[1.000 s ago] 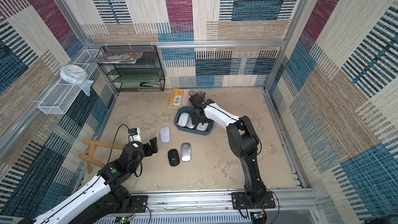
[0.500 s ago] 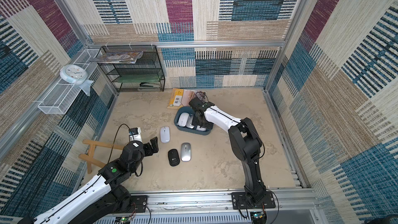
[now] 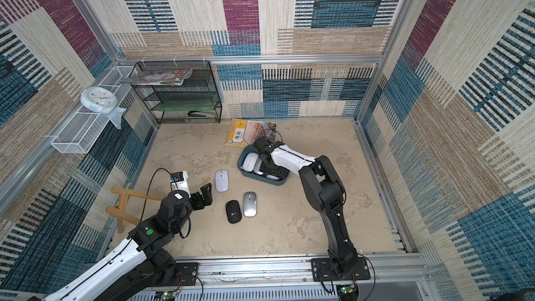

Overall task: Take out the mouse from the storage box
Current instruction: Pick up the mouse from the storage box.

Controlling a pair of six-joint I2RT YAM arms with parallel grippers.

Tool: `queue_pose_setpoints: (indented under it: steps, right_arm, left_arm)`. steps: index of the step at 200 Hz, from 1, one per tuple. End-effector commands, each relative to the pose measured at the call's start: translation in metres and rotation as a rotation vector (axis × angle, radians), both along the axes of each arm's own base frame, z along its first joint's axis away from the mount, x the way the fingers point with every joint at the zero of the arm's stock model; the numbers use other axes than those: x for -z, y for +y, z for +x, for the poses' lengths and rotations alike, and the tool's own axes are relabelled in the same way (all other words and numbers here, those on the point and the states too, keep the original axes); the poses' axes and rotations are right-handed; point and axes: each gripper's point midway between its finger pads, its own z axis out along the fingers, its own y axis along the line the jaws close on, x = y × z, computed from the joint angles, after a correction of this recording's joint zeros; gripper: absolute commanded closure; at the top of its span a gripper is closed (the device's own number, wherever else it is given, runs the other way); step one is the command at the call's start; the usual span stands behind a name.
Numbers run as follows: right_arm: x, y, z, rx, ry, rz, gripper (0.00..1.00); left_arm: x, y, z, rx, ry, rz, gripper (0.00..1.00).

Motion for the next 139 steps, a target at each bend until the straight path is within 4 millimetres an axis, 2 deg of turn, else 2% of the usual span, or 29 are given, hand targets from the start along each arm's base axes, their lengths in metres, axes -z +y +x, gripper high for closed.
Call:
queue_pose_setpoints:
  steps: [1, 37, 65, 139]
  right_arm:
    - [0.006, -0.002, 0.003, 0.003, -0.007, -0.024, 0.30]
    - [0.009, 0.005, 0.010, -0.025, -0.013, -0.017, 0.50]
    - [-0.001, 0.005, 0.017, -0.037, -0.046, -0.043, 0.56]
    - [-0.048, 0.003, 0.027, -0.086, -0.157, -0.052, 0.57]
  left_arm:
    - [-0.002, 0.000, -0.001, 0.002, -0.014, -0.011, 0.01]
    - [-0.002, 0.001, -0.001, -0.002, -0.010, -0.006, 0.01]
    - [-0.001, 0.001, -0.001, -0.004, -0.010, -0.004, 0.01]
    - [0.002, 0.000, 0.002, -0.002, 0.002, 0.005, 0.01]
